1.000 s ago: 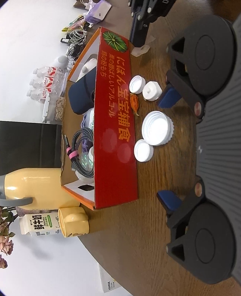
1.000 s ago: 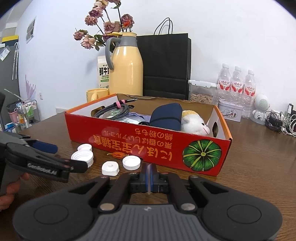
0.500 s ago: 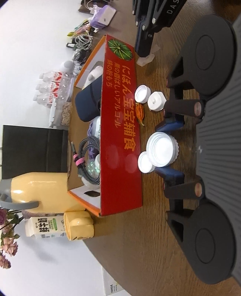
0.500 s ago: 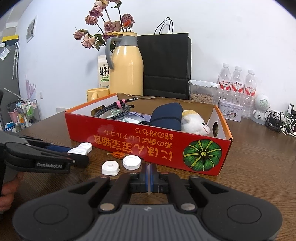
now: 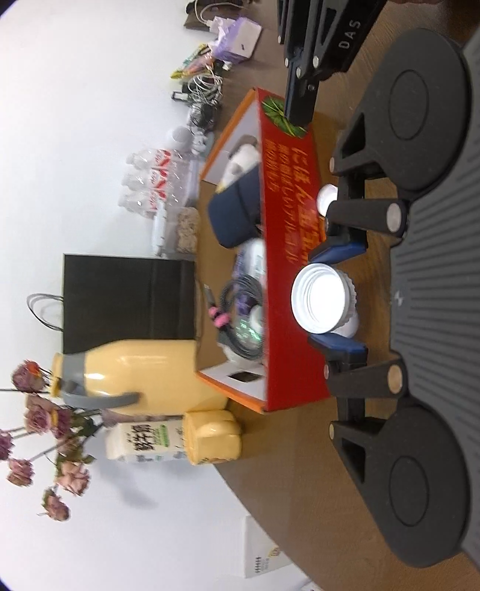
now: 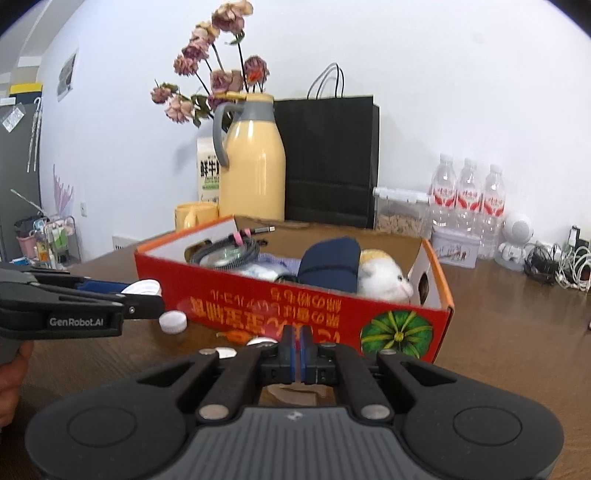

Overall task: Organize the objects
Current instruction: 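Carry both white caps over the box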

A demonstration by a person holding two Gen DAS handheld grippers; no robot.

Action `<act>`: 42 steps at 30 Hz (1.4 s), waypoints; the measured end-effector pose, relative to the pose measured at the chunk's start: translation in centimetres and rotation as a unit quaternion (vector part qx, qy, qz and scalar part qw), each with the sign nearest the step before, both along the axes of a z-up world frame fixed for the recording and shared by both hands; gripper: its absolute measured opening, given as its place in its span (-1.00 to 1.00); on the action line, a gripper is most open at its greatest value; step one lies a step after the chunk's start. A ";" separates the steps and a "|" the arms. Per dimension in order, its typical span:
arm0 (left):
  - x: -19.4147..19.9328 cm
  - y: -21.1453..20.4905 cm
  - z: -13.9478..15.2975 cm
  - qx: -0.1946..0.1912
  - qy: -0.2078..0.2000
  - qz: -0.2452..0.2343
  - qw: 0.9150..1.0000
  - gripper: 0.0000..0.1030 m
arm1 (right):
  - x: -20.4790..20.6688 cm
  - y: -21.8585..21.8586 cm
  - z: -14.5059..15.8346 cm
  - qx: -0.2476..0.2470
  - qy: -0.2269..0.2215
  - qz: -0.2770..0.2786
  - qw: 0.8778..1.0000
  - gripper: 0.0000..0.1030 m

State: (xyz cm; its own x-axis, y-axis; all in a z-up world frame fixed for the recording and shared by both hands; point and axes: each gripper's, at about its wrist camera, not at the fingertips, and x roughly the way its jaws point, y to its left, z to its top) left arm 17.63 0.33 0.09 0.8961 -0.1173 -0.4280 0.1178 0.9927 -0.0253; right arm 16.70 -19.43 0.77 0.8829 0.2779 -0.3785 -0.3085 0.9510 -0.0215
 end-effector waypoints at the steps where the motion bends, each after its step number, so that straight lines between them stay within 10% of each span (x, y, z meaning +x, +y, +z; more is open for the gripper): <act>1: 0.0 -0.2 0.5 0.001 -0.005 -0.004 1.000 -0.20 | 0.0 0.0 0.4 0.000 -0.005 0.000 1.000 -0.97; 7: 0.4 -0.9 2.1 0.006 -0.034 -0.006 0.999 -0.20 | 1.0 0.1 2.4 -0.006 -0.012 0.012 1.000 -0.90; 12: 0.5 -0.6 1.4 0.004 -0.016 -0.004 1.000 -0.20 | 1.7 0.8 0.1 -0.042 0.047 0.031 0.998 0.12; 18: 0.2 0.2 1.2 -0.002 -0.011 0.002 1.000 -0.21 | 4.5 0.7 -2.5 -0.051 0.123 0.042 0.990 0.00; 21: 0.0 0.4 1.2 -0.004 -0.010 0.003 1.000 -0.20 | 4.5 0.3 -2.6 -0.030 0.130 0.050 0.990 -0.73; 24: -0.2 0.6 1.4 -0.006 -0.011 0.004 1.000 -0.21 | 3.9 0.3 -2.4 -0.041 0.119 0.043 0.991 -0.94; 42: 1.5 0.4 4.4 -0.016 -0.051 0.005 0.999 -0.20 | 3.0 -0.2 3.6 0.011 0.016 0.029 0.999 -0.97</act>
State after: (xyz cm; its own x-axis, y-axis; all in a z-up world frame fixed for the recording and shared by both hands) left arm 19.15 0.70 4.48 0.9358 -0.1204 -0.3314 0.1117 0.9927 -0.0453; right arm 19.73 -19.62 4.41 0.8528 0.3366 -0.3994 -0.3634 0.9316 0.0092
